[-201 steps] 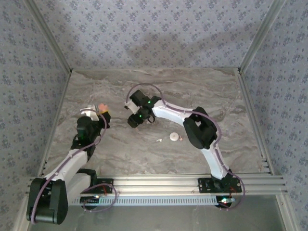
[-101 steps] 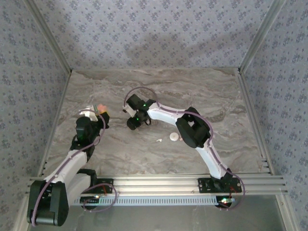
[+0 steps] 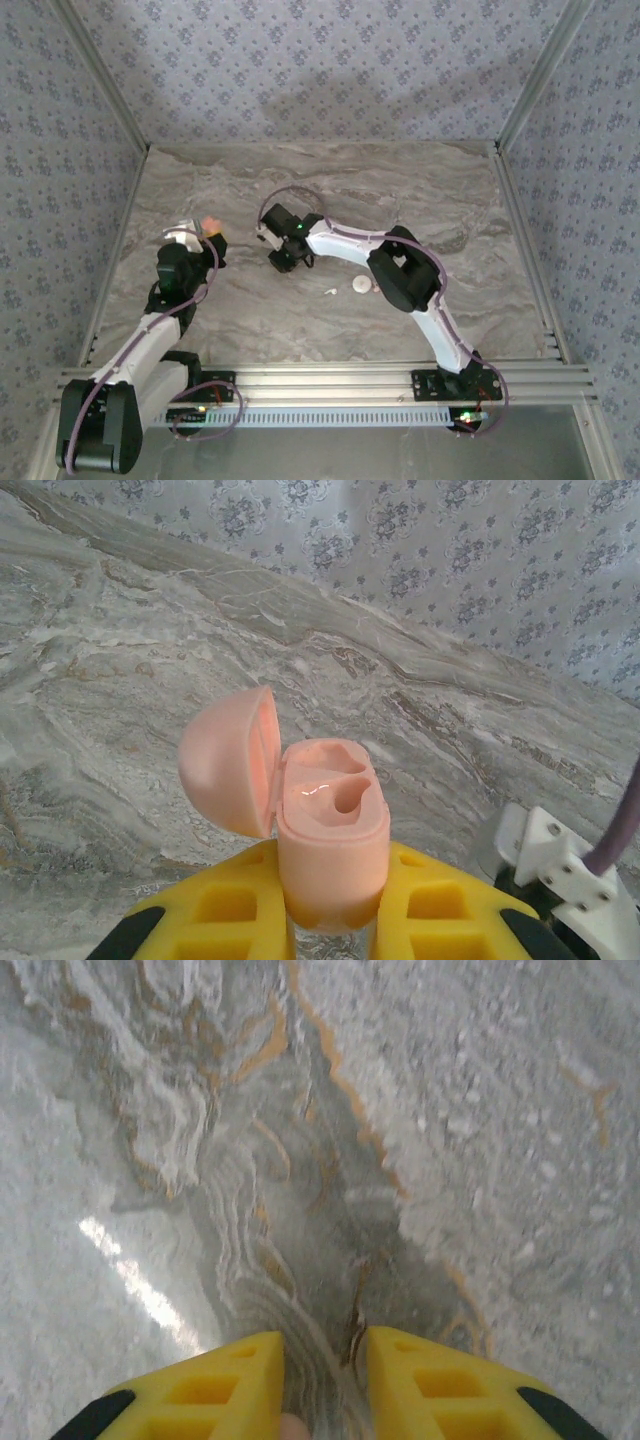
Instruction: Insert the wireless bluetooth earbuds into the charging case
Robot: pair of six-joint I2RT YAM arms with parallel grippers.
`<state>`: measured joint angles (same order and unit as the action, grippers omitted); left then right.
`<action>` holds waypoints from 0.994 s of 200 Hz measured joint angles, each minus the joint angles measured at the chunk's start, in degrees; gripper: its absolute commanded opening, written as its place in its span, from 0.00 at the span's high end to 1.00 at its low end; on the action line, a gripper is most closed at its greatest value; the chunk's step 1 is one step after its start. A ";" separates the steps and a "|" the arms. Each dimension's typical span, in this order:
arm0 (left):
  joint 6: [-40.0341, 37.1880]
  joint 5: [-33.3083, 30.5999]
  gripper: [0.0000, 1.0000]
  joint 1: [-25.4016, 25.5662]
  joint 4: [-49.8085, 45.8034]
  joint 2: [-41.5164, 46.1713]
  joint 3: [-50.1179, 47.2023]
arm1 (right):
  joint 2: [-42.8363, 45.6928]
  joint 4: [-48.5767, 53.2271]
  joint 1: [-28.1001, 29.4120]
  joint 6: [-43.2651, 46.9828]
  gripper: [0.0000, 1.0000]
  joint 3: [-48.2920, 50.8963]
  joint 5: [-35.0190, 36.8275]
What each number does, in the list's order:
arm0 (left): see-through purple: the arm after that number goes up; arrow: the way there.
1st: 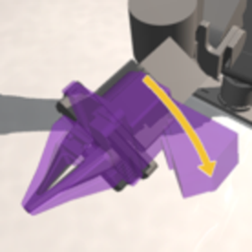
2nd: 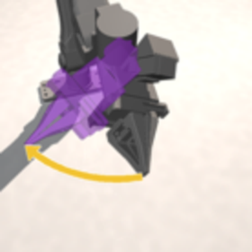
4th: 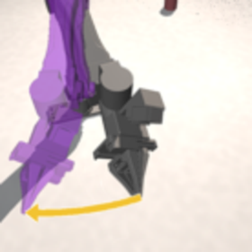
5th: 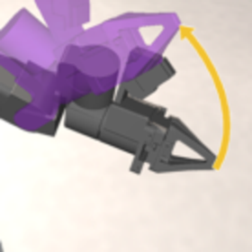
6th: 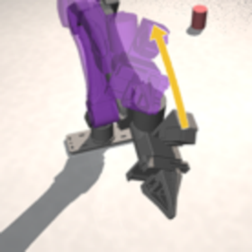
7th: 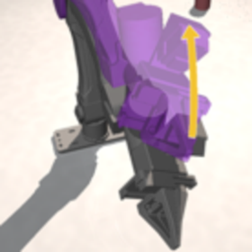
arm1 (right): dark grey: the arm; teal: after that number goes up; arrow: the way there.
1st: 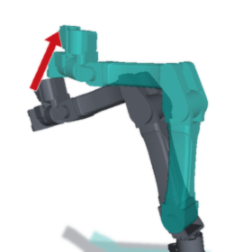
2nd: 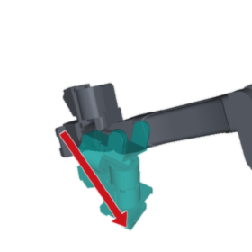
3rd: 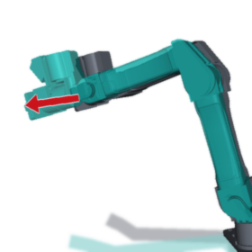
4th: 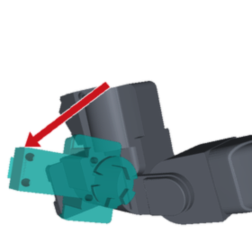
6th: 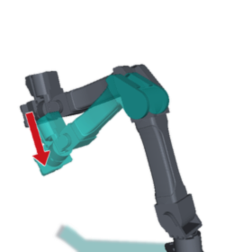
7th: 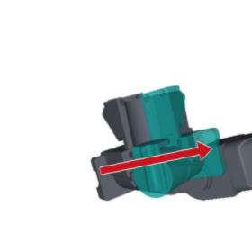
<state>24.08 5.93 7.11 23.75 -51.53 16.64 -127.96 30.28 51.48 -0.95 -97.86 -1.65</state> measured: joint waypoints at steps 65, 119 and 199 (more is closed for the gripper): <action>-0.02 0.26 0.84 0.00 -0.61 0.87 0.00 | 8.37 1.01 0.57 -2.71 0.74 11.47 0.46; -0.02 1.38 0.84 0.00 -0.94 0.79 0.00 | 14.21 3.52 2.84 -4.79 0.69 18.47 1.51; -0.02 2.25 0.84 0.00 -1.33 0.37 0.02 | 23.08 5.44 0.46 -27.71 0.57 19.21 -2.47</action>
<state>24.05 8.19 7.11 22.41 -51.16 16.67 -104.88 35.73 51.94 -28.67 -78.65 -4.12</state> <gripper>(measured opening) 0.173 0.442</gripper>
